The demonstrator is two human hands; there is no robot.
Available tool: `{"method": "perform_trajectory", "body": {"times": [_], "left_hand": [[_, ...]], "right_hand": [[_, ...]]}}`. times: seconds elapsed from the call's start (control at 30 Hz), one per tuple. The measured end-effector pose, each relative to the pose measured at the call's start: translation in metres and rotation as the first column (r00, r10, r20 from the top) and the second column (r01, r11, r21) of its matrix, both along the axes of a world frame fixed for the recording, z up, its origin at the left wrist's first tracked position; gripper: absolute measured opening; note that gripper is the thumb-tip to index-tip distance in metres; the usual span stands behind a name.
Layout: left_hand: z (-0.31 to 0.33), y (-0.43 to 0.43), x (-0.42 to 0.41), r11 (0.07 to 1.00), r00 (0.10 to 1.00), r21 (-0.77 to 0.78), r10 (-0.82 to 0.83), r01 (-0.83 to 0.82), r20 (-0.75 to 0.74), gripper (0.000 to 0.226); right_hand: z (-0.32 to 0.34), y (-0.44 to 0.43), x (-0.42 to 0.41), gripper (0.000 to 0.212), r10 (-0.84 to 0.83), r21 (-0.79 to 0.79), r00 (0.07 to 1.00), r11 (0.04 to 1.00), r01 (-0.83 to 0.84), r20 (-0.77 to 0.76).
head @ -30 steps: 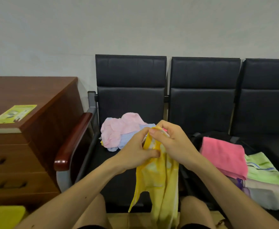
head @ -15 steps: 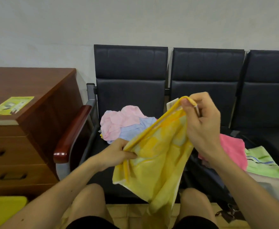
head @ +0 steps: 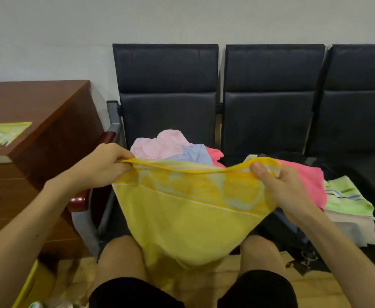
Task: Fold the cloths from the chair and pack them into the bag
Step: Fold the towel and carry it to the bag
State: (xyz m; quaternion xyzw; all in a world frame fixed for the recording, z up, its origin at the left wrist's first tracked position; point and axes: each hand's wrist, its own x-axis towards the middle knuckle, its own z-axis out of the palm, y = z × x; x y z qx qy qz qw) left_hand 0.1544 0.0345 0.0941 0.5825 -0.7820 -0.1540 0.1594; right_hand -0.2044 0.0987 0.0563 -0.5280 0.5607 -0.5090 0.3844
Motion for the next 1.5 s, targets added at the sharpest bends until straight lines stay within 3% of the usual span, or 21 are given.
{"method": "perform_trajectory", "body": {"times": [0.1, 0.2, 0.3, 0.4, 0.47, 0.57, 0.63, 0.73, 0.93, 1.4, 1.5], "left_hand": [[0.001, 0.001, 0.004, 0.986, 0.991, 0.138, -0.081, 0.096, -0.107, 0.034], [0.001, 0.001, 0.008, 0.903, 0.962, 0.336, -0.227, 0.266, -0.15, 0.024], [-0.004, -0.003, 0.016, 0.892, 0.954, 0.342, -0.257, 0.295, -0.152, 0.031], [-0.012, -0.004, 0.019, 0.938, 0.934, 0.274, -0.111, 0.211, -0.339, 0.034], [-0.02, -0.002, 0.014, 0.956, 0.813, 0.269, 0.064, 0.116, -0.578, 0.031], [-0.04, 0.007, -0.005, 0.953, 0.486, 0.303, 0.258, 0.015, -0.835, 0.032], [-0.056, 0.014, -0.021, 0.946, 0.358, 0.308, 0.325, -0.105, -0.875, 0.032], [-0.087, 0.03, -0.038, 0.92, 0.259, 0.311, 0.369, -0.239, -0.893, 0.029], [-0.136, 0.051, -0.042, 0.762, 0.032, 0.591, 0.62, -0.265, -0.784, 0.029], [-0.138, 0.065, -0.065, 0.844, 0.205, 0.407, 0.493, -0.35, -0.846, 0.021], [-0.139, 0.066, -0.073, 0.863, 0.286, 0.358, 0.465, -0.355, -0.838, 0.022]], "right_hand": [[-0.004, 0.0, -0.004, 0.022, -0.136, -0.039, 0.98, 0.989, 0.143, 0.148], [-0.012, 0.0, -0.006, 0.023, -0.222, -0.023, 0.953, 0.973, 0.231, 0.207], [-0.02, -0.001, -0.011, 0.024, -0.242, 0.021, 0.945, 0.97, 0.243, 0.222], [-0.029, -0.005, -0.016, 0.022, -0.197, 0.084, 0.966, 0.979, 0.185, 0.17], [-0.032, -0.009, -0.018, 0.02, -0.182, 0.113, 0.974, 0.98, 0.167, 0.137], [-0.034, -0.014, -0.018, 0.023, -0.192, 0.091, 0.969, 0.98, 0.18, 0.154], [-0.038, -0.015, -0.016, 0.025, -0.208, 0.072, 0.967, 0.977, 0.199, 0.15], [-0.053, -0.009, -0.013, 0.026, -0.261, 0.097, 0.954, 0.964, 0.249, 0.147], [-0.083, 0.007, -0.012, 0.03, -0.287, 0.141, 0.94, 0.954, 0.264, 0.186], [-0.098, 0.014, 0.007, 0.024, -0.329, 0.171, 0.916, 0.94, 0.295, 0.229], [-0.095, 0.016, 0.019, 0.024, -0.32, 0.154, 0.929, 0.943, 0.294, 0.188]]}}
